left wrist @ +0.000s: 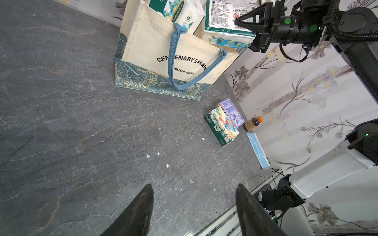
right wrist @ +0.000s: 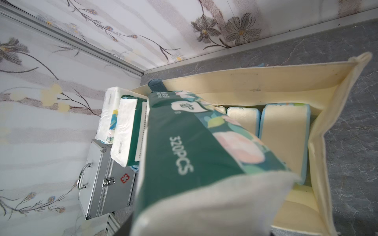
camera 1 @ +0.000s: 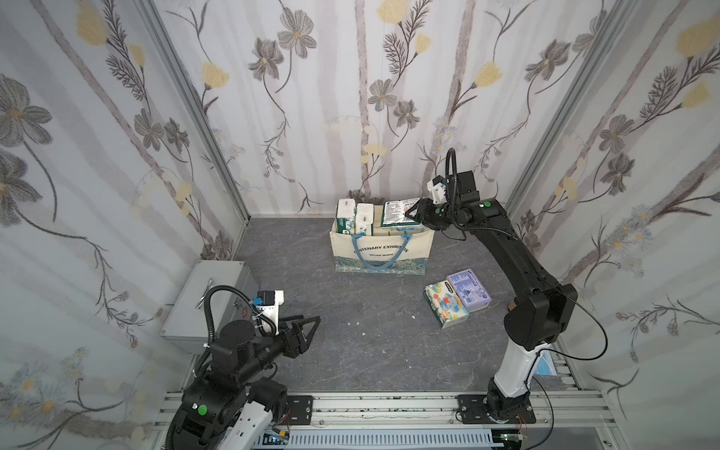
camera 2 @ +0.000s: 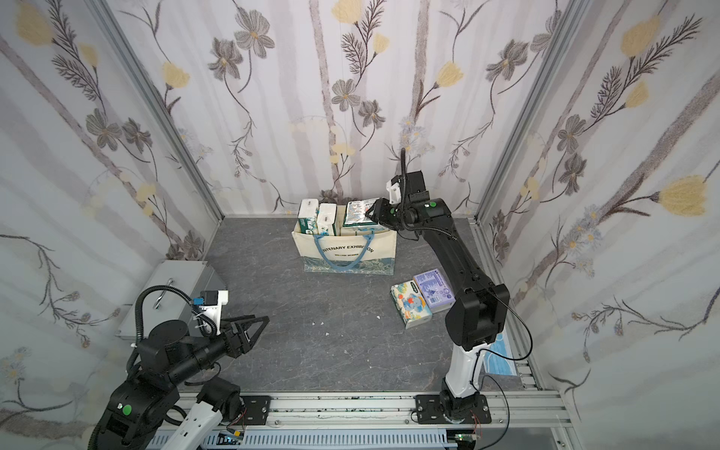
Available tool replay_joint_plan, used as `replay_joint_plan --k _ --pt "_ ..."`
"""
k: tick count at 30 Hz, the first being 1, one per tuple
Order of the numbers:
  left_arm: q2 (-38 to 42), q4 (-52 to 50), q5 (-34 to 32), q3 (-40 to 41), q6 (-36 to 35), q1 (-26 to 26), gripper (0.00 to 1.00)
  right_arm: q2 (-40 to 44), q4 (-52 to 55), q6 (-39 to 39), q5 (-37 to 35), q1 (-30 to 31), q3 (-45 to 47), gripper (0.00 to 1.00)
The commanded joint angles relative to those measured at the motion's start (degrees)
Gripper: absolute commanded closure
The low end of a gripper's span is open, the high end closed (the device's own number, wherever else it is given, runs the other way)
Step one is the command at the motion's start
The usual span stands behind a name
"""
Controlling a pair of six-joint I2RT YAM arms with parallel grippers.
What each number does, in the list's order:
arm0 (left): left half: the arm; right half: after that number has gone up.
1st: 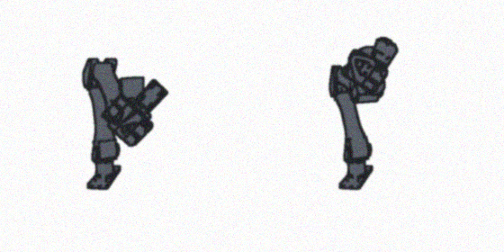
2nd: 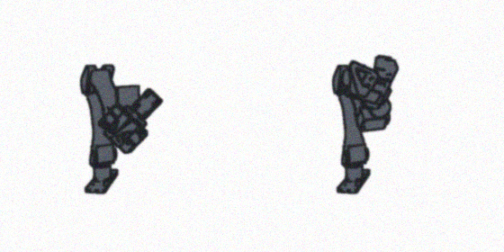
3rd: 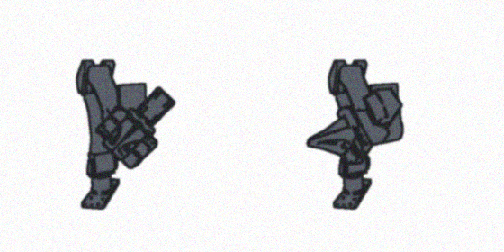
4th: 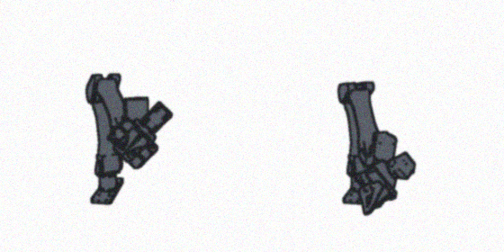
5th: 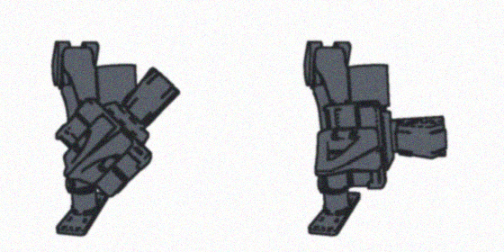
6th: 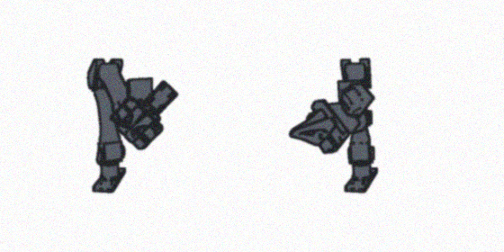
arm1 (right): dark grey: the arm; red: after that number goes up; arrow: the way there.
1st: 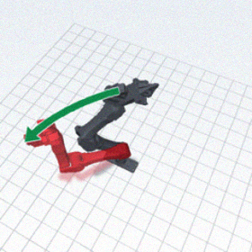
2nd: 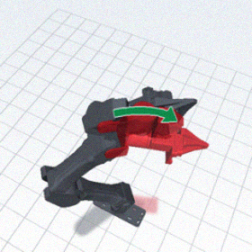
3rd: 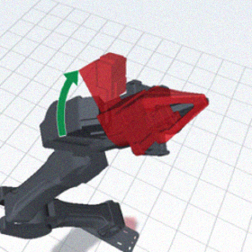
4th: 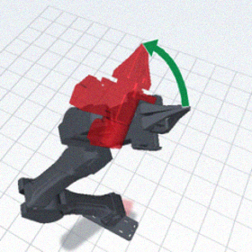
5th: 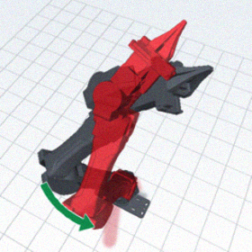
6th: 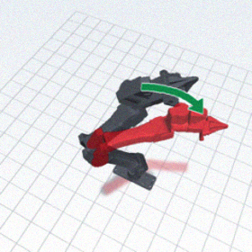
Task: Put tissues into the canvas bag
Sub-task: Place the pack of facial tissues in the canvas bag.
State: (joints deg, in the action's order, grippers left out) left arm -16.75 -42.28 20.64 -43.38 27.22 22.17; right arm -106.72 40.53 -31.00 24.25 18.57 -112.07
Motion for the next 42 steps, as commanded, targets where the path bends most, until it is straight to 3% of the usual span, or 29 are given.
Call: replay_joint_plan --k 1,11,23,42 --pt "0.14 1.76 0.19 0.10 0.17 -0.11 0.35 -0.95 0.66 0.54 1.77 0.31 -1.06 0.49" --pt "0.27 1.83 0.15 0.18 0.16 -0.11 0.34 -6.11 6.22 2.28 1.33 1.41 -7.32 0.44" --pt "0.56 1.62 0.01 0.06 0.17 -0.11 0.34 -7.56 4.57 1.06 4.71 2.31 -7.92 0.35" --pt "1.77 1.52 -0.63 0.21 0.35 -0.11 0.34 -8.62 0.69 -2.25 6.89 3.75 -8.60 0.40"
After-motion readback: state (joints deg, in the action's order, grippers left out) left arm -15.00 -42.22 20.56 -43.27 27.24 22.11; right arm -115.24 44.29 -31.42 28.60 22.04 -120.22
